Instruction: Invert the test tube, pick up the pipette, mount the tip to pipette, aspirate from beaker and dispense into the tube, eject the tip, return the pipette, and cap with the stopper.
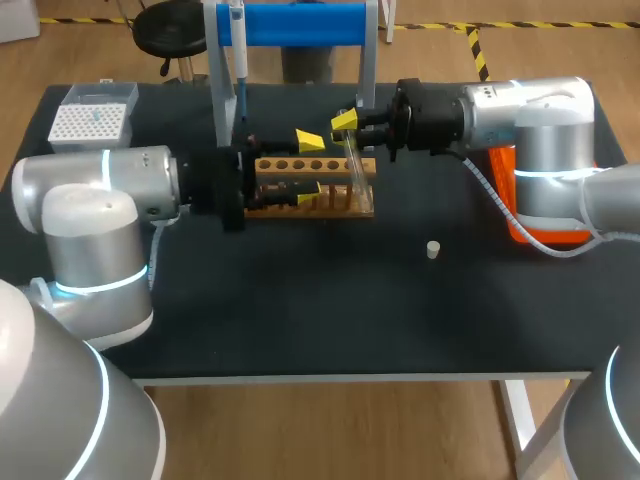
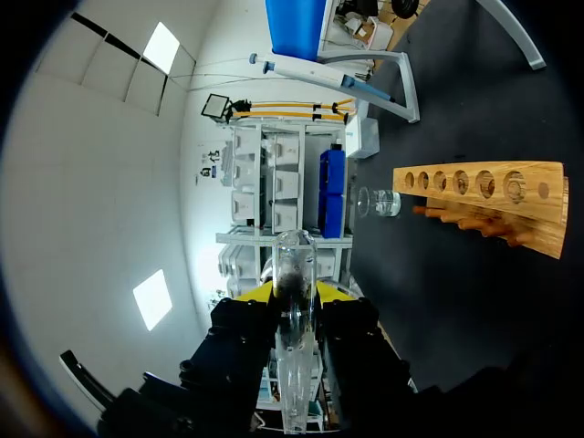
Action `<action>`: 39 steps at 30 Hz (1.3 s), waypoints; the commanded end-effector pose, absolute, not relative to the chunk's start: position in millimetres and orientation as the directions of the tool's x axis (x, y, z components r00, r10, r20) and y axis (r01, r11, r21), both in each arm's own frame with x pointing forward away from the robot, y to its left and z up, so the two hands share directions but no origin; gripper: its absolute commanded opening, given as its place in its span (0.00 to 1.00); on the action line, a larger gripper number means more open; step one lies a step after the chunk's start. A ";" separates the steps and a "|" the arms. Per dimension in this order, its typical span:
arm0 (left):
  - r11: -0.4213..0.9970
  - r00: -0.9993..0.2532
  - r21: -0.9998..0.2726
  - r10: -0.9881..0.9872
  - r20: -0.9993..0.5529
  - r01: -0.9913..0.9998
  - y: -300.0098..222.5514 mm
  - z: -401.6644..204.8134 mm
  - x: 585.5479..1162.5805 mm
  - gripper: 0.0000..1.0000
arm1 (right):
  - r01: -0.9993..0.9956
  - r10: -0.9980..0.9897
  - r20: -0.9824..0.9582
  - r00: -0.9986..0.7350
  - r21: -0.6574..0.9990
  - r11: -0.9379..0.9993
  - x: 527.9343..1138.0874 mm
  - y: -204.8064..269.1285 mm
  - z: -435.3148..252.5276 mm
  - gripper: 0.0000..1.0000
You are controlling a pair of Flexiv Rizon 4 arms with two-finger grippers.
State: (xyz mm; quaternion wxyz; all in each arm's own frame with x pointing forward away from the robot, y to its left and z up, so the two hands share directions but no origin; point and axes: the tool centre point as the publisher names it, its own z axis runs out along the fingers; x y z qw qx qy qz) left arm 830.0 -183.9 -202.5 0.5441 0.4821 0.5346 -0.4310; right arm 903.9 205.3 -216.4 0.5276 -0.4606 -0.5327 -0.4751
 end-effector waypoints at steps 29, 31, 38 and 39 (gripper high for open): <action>0.102 0.048 0.053 0.050 -0.998 0.993 -245.9 -208.4 832.1 0.94 | 0.992 -0.007 1.000 -0.020 0.020 0.125 904.0 204.9 -215.5 0.00; 0.100 0.047 0.052 0.049 -0.998 0.994 -247.3 -208.5 832.3 0.88 | 0.992 -0.007 1.000 -0.020 0.020 0.125 904.0 204.9 -215.5 0.00; 0.106 0.042 0.047 0.048 -0.998 0.993 -246.5 -209.0 831.7 0.61 | 0.992 -0.007 1.000 -0.020 0.020 0.125 904.0 204.9 -215.5 0.00; 0.106 0.041 0.046 0.048 -0.998 0.993 -246.3 -209.1 831.6 0.59 | 0.992 -0.007 1.000 -0.020 0.020 0.125 904.0 204.9 -215.5 0.00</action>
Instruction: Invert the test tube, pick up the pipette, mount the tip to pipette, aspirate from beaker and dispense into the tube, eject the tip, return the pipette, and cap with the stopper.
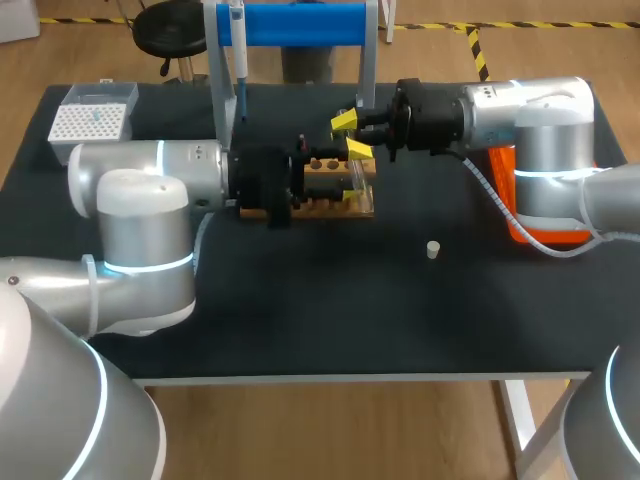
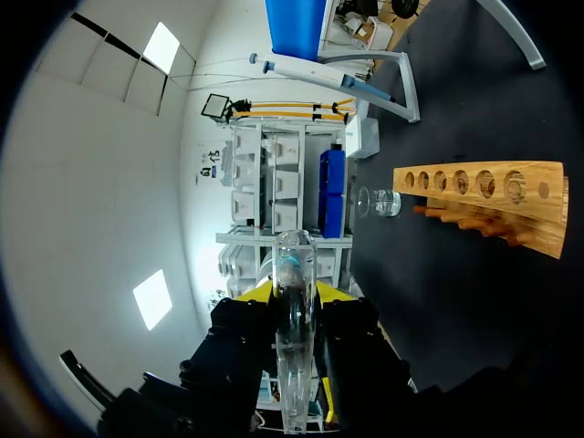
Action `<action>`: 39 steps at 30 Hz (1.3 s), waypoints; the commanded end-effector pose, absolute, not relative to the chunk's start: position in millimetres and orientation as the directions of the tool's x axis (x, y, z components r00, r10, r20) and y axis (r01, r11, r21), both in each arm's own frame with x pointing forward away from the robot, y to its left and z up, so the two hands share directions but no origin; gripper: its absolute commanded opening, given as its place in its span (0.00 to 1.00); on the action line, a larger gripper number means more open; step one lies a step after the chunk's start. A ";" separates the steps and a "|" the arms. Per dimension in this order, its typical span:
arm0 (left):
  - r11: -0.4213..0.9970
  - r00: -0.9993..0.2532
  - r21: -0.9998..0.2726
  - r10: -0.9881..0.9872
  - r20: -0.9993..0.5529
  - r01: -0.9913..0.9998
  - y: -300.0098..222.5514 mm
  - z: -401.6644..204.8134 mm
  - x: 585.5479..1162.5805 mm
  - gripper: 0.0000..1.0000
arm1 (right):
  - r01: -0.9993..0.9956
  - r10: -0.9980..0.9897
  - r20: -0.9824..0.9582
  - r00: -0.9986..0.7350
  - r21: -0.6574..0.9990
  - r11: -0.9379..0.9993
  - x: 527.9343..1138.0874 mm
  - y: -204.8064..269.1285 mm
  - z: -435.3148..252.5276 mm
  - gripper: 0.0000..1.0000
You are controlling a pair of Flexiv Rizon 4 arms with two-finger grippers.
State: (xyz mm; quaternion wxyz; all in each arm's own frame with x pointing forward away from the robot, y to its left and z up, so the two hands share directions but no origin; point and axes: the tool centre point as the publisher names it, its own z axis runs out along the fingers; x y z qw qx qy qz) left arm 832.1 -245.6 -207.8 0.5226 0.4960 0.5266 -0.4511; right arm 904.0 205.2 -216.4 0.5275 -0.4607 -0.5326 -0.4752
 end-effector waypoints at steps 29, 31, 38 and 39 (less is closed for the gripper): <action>0.091 0.033 0.036 0.037 -0.999 0.995 -249.7 -210.4 824.5 0.00 | 0.992 -0.007 1.000 -0.020 0.020 0.125 904.0 204.9 -215.5 0.00; 0.092 0.031 0.034 0.036 -0.999 0.995 -249.4 -210.6 824.7 0.00 | 0.992 -0.007 1.000 -0.020 0.020 0.125 904.0 204.9 -215.5 0.00; 0.103 0.019 0.024 0.047 -0.999 0.994 -247.9 -210.3 824.9 0.00 | 0.992 -0.007 1.000 -0.020 0.020 0.125 904.0 204.9 -215.5 0.99; 0.103 0.019 0.024 0.047 -0.999 0.994 -247.9 -210.3 824.9 0.00 | 0.992 -0.007 1.000 -0.020 0.020 0.125 904.0 204.9 -215.5 1.00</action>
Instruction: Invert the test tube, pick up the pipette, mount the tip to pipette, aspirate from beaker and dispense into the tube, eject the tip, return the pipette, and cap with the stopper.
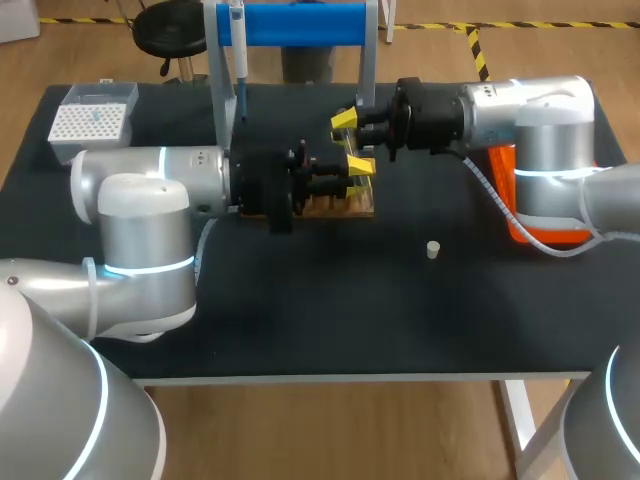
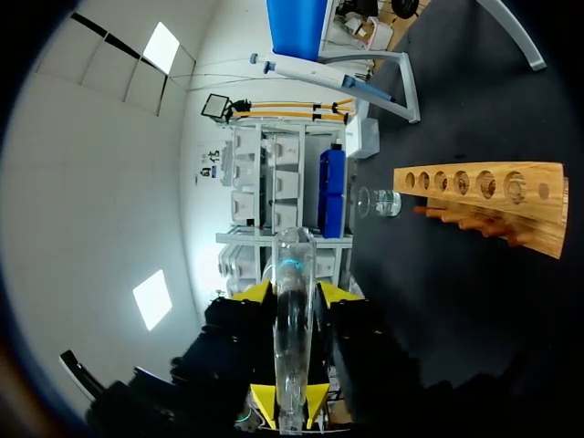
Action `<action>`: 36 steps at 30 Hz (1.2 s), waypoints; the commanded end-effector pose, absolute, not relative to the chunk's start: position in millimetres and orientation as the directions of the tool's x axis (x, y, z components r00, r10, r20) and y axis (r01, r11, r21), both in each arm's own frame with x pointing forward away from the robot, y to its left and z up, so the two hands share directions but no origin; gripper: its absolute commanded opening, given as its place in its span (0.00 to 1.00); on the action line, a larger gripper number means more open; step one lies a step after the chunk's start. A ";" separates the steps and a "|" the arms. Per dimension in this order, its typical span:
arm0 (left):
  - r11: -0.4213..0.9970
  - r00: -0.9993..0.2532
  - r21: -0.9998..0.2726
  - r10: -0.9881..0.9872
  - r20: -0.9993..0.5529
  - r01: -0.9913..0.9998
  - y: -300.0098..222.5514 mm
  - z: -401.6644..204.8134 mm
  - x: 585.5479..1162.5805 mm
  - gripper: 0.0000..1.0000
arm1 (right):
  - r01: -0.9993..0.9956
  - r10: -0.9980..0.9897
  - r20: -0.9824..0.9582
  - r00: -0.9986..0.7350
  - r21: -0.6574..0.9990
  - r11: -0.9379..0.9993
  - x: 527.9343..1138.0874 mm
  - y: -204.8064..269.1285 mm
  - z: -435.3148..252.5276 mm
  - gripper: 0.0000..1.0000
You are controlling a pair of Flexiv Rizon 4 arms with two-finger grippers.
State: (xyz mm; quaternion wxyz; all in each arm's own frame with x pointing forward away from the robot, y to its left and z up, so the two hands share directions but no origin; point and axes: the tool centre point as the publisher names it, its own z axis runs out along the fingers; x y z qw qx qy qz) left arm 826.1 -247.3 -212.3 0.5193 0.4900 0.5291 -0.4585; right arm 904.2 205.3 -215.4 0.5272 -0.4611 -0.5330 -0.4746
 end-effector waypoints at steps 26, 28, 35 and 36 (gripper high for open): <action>0.103 0.019 0.024 0.047 -0.999 0.994 -247.9 -210.3 824.9 0.00 | 0.992 -0.007 1.000 -0.020 0.020 0.125 904.0 204.9 -215.5 1.00; 0.103 0.019 0.024 0.047 -0.999 0.994 -247.9 -210.3 824.9 0.00 | 0.992 -0.007 1.000 -0.020 0.020 0.125 904.0 204.9 -215.5 1.00; 0.103 0.019 0.024 0.047 -0.999 0.994 -247.9 -210.3 824.9 0.00 | 0.990 -0.004 0.996 -0.095 0.095 0.103 903.0 192.3 -210.3 1.00; 0.103 0.019 0.024 0.047 -0.999 0.994 -247.9 -210.3 824.9 0.00 | 0.987 -0.001 0.992 -0.124 0.123 0.102 902.3 187.9 -209.0 1.00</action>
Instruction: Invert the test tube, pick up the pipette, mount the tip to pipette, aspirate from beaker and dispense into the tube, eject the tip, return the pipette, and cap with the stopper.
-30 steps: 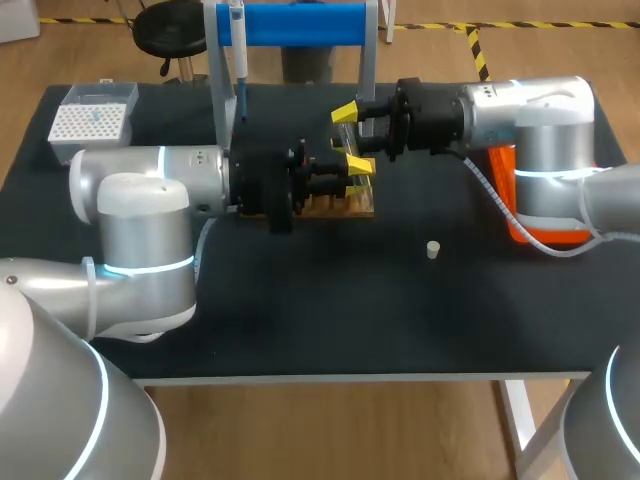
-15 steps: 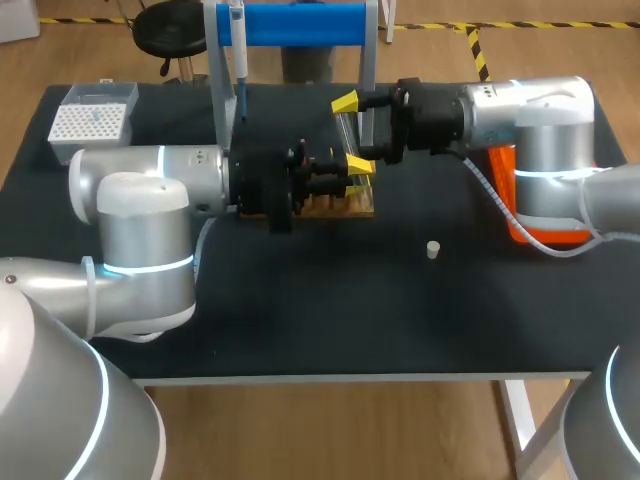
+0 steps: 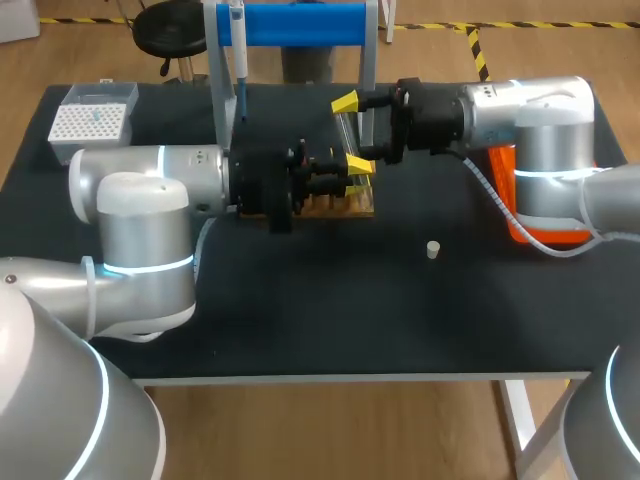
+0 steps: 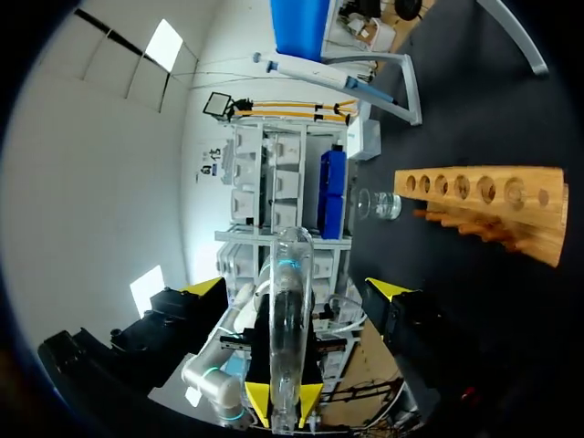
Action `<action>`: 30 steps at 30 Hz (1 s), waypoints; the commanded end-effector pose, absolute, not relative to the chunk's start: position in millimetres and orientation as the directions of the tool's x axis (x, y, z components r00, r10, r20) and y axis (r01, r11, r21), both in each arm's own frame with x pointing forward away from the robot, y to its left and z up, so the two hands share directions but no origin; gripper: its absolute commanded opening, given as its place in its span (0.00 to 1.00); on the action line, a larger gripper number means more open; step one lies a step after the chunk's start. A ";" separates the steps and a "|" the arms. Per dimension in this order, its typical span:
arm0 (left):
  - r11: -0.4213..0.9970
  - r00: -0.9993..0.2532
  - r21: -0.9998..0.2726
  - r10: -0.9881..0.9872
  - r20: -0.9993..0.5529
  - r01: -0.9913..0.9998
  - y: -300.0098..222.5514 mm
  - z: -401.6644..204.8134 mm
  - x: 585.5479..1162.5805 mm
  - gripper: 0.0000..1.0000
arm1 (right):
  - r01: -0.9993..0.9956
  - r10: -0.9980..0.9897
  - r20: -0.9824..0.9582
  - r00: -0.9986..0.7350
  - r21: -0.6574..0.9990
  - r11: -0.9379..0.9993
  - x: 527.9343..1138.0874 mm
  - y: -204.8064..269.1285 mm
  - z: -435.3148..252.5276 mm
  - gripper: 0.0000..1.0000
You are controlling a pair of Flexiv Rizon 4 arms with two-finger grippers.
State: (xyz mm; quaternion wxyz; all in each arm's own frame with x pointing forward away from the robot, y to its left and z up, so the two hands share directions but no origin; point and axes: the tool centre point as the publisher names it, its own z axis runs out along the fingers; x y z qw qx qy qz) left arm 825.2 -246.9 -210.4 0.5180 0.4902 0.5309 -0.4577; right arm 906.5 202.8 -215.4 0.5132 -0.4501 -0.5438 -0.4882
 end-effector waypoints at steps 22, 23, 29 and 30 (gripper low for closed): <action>0.103 0.019 0.024 0.047 -0.999 0.994 -247.9 -210.3 824.9 0.00 | 0.744 0.100 0.740 -0.665 0.668 -0.001 890.8 115.9 -225.5 1.00; 0.103 0.019 0.024 0.047 -0.999 0.994 -247.9 -210.3 824.9 0.00 | 0.719 0.114 0.715 -0.690 0.695 0.001 890.4 115.3 -227.9 1.00; 0.103 0.019 0.024 0.047 -0.999 0.994 -247.9 -210.3 824.9 0.00 | 0.606 0.185 0.591 -0.785 0.795 0.033 889.7 118.5 -246.7 1.00; 0.103 0.019 0.024 0.047 -0.999 0.994 -247.9 -210.3 824.9 0.00 | 0.592 0.195 0.575 -0.794 0.805 0.038 889.7 119.4 -249.7 1.00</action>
